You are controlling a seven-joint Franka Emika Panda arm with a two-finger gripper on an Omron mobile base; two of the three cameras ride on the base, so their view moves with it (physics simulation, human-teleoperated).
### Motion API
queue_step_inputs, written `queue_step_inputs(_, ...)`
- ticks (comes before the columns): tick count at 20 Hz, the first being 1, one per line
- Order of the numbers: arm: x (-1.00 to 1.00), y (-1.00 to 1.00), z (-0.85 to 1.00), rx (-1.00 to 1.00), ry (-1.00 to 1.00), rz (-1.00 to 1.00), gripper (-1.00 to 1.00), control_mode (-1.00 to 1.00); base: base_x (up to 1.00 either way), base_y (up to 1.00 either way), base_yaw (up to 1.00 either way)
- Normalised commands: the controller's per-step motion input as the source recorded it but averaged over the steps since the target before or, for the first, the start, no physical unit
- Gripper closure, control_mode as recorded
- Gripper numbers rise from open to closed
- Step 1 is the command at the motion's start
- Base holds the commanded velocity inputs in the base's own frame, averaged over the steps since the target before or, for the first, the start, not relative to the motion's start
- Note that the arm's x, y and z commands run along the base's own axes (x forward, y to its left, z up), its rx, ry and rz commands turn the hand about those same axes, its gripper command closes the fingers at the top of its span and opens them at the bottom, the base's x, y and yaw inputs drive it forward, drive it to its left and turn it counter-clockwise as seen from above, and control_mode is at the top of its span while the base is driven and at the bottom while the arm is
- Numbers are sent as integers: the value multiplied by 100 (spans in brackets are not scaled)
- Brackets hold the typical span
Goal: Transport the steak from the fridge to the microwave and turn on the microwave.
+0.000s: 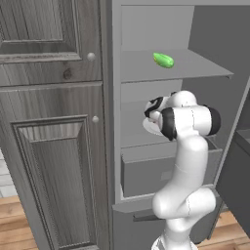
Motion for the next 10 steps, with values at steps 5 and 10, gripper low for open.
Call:
queue_step_inputs(5, 13, 0, -8, 0, 4, 0, -100, -100, 0, 0, 0)
queue_step_inputs(10, 16, 0, -11, 0, 4, 0, -100, -100, 0, 0, 0)
